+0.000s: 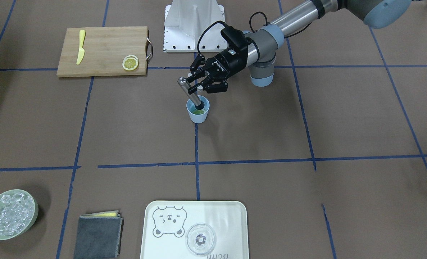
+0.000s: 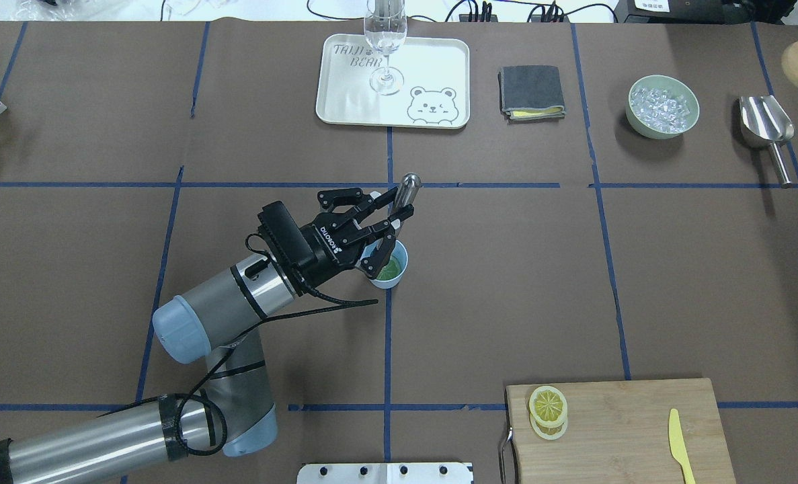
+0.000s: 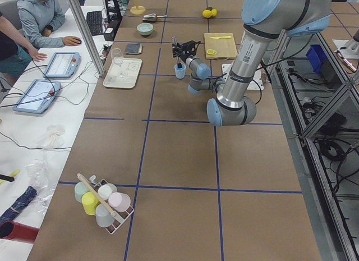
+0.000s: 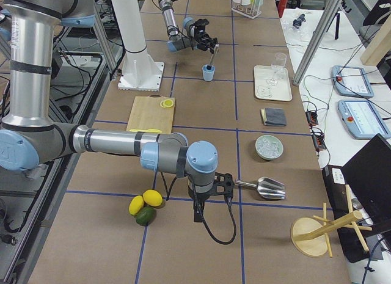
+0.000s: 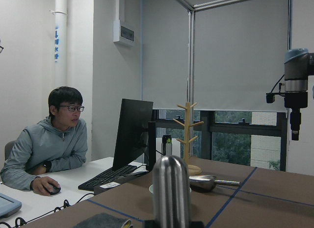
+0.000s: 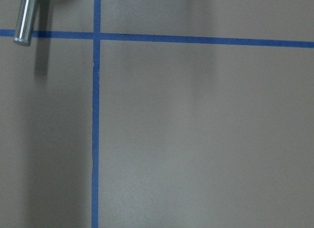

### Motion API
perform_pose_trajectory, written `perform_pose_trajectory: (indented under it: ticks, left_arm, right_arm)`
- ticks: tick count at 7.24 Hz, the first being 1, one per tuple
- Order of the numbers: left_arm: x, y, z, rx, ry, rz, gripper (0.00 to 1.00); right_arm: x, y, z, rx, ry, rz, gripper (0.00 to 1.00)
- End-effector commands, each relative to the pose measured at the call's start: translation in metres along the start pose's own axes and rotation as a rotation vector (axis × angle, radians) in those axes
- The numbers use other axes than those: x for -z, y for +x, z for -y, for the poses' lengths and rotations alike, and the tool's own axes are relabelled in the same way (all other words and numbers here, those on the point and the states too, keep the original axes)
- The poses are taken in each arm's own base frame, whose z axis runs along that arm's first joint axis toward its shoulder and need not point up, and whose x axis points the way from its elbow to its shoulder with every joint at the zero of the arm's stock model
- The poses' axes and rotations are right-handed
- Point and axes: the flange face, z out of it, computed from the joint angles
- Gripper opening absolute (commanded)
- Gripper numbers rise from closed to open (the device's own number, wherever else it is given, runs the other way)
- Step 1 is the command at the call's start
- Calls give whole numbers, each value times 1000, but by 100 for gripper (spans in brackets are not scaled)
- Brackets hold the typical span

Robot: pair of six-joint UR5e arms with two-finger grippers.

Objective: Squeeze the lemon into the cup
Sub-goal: 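Press the squeezer down into the cup onto the lemon slice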

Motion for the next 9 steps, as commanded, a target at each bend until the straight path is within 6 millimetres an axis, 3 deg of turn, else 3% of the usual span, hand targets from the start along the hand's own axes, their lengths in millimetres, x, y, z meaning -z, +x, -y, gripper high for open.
perform_pose_trajectory:
  ticks: [1,5,9]
  left_arm:
    - [1,0,-20,-13,-40,5,0]
    - [-2,10,-27,-20,-83,4,0]
    - [-4,13,36,14,39,-17,0]
  right_arm:
    - [0,1,-1,-2,-1,0,100]
    - [0,2,-1,-6,1,0,100]
    - [2,3,-2,-10,4,0,100]
